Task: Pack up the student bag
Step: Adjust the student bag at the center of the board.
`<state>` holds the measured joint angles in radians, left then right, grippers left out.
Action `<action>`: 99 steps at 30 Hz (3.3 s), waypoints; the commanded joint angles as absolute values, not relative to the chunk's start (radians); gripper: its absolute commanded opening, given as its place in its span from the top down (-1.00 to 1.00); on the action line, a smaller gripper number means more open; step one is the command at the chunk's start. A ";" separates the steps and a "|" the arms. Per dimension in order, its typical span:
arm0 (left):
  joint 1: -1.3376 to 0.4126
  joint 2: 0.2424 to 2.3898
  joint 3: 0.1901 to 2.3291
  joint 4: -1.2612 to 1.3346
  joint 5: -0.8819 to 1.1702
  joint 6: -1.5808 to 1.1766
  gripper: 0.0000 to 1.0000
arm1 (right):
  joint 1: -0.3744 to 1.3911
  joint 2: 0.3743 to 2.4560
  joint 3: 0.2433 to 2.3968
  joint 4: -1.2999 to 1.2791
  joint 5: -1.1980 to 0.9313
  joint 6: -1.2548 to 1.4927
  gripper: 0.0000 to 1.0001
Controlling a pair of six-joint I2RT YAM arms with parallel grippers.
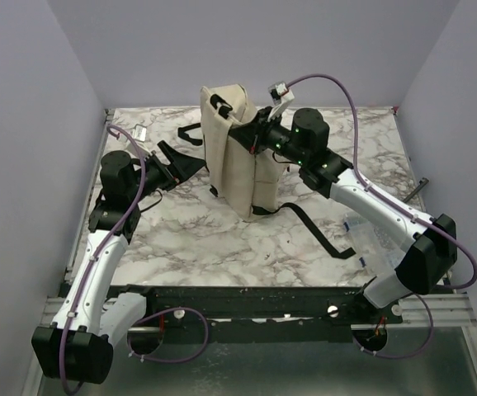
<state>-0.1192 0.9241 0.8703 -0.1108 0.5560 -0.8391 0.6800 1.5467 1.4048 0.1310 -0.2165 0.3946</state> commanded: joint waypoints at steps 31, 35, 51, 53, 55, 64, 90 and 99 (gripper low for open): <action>-0.117 0.886 0.876 -0.188 0.562 -0.770 -0.67 | 0.876 1.625 1.503 -0.072 -0.122 0.266 0.49; -0.116 0.876 0.885 -0.240 0.516 -0.729 -0.67 | 0.973 1.648 1.399 -0.025 -0.022 0.286 0.49; -0.115 0.864 0.863 -0.233 0.532 -0.735 -0.67 | 0.940 1.714 1.850 -0.177 -0.007 0.225 0.99; -0.115 0.863 0.855 -0.233 0.527 -0.732 -0.67 | 0.940 1.698 1.699 -0.123 -0.043 0.271 0.99; -0.115 0.860 0.847 -0.234 0.518 -0.729 -0.67 | 0.940 1.681 1.577 -0.063 -0.066 0.332 0.99; -0.115 0.853 0.882 -0.296 0.450 -0.675 -0.68 | 0.940 1.696 1.758 -0.181 0.028 0.265 0.26; -0.115 0.854 0.889 -0.293 0.489 -0.658 -0.72 | 0.937 1.664 1.898 -0.342 0.239 0.159 -1.00; -0.145 0.891 0.965 -0.243 0.591 -0.649 -0.72 | 0.462 1.459 1.497 -0.085 -0.228 0.525 -1.00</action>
<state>-0.1234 0.8722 0.9012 -0.2810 0.5205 -0.6689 0.6937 1.5219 1.6566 -0.2375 0.0402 0.3187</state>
